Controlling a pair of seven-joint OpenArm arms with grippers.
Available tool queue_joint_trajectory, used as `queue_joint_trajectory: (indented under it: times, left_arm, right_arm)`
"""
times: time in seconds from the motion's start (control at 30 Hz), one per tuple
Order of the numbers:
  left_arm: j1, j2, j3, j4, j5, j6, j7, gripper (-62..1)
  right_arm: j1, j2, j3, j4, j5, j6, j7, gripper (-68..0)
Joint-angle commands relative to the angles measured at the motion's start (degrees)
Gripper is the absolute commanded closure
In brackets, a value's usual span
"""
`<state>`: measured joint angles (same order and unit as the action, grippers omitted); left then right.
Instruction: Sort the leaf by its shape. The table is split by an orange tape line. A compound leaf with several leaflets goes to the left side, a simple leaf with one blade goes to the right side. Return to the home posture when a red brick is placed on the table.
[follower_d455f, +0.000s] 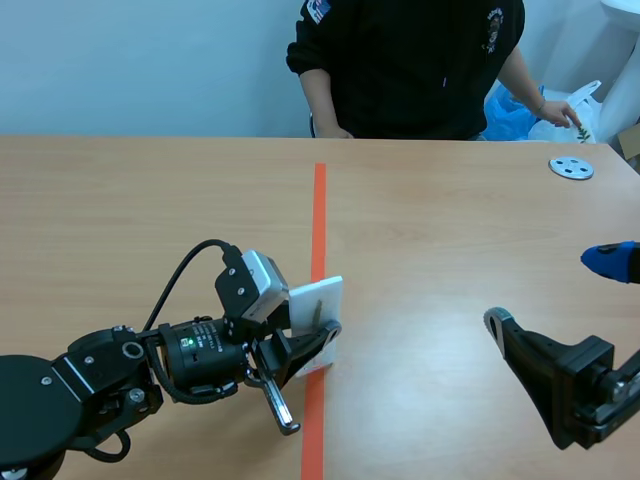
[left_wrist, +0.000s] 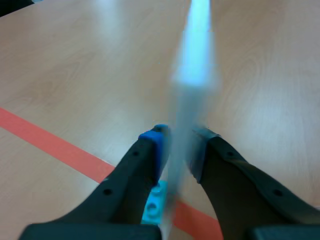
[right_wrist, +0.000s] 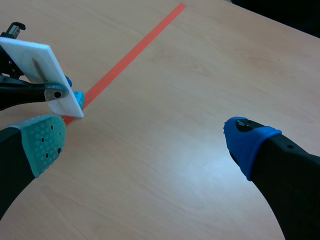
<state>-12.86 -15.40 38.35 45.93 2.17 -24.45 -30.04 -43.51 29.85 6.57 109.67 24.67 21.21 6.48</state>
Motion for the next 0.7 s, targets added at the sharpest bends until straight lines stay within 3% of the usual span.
queue_joint_trajectory:
  times: [0.0,0.23,0.4,0.57,0.67]
  left_arm:
    - [-0.46,0.13,-0.33,0.66,-0.48,-0.17,-0.66,-7.5]
    - [-0.31,-0.52,-0.57,2.43,-2.21,-0.74,-0.61,-5.2]
    - [0.33,-2.23,-2.43,8.52,-7.28,-0.79,0.72,-5.1]
    - [0.96,-2.89,-8.28,14.43,-11.19,-0.72,7.13,-4.3]
    - [0.57,-2.82,-12.00,15.43,-14.19,1.88,10.34,-3.9]
  right_arm:
    - [0.66,-0.02,0.50,0.98,0.39,-0.20,0.96,-67.9]
    - [0.66,-0.02,0.50,0.98,0.39,-0.20,0.96,-67.9]
    - [0.66,-0.02,0.50,0.98,0.39,-0.17,0.98,-67.9]
    - [0.66,-0.02,0.50,0.98,0.39,-0.17,0.96,-67.9]
    - [0.66,-0.02,0.50,0.98,0.39,-0.17,0.98,-67.9]
